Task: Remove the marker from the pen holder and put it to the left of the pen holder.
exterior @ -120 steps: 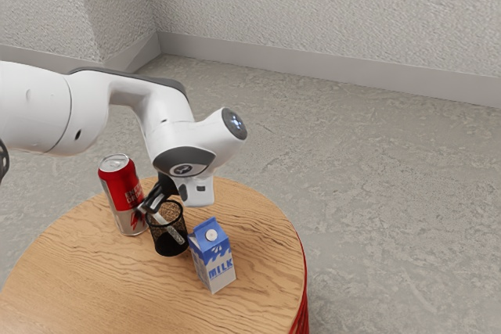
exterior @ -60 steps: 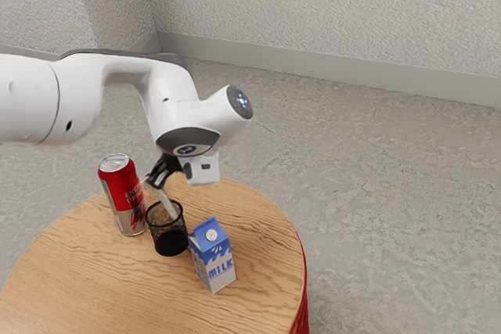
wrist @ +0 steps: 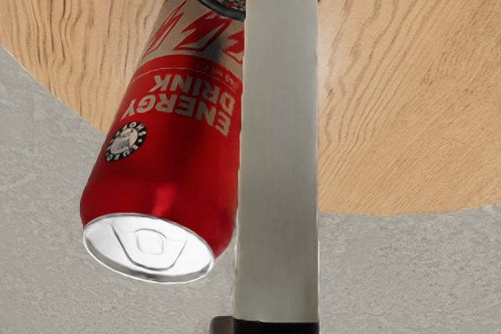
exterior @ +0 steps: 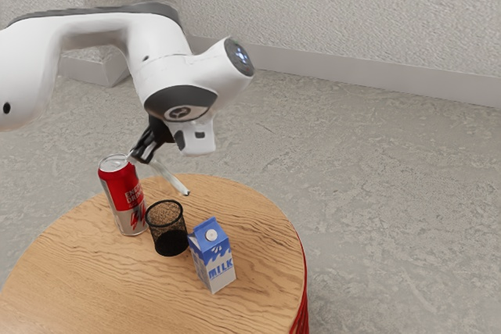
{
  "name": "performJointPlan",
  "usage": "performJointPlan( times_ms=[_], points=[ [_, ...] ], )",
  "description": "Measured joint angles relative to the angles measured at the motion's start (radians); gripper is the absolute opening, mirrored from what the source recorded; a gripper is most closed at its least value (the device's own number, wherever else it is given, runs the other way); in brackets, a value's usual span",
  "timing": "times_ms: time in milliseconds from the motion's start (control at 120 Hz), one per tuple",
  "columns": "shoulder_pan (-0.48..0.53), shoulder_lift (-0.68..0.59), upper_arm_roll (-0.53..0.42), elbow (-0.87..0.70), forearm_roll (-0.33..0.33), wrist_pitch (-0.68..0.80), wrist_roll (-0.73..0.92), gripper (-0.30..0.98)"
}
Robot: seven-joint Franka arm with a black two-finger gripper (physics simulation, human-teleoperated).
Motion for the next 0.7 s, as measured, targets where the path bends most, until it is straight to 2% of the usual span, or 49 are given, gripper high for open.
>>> performJointPlan(
  times_ms=[167,433,558,700],
  points=[
    [-0.026,-0.173,-0.047,-0.190,-0.084,-0.071,-0.041,-0.07],
    [0.169,-0.443,-0.135,-0.464,-0.144,-0.081,-0.118,-0.06],
    [0.278,-0.582,-0.145,-0.596,-0.149,-0.020,-0.149,-0.06],
    [0.366,-0.703,-0.139,-0.736,-0.120,0.139,-0.183,-0.06]
  ],
)
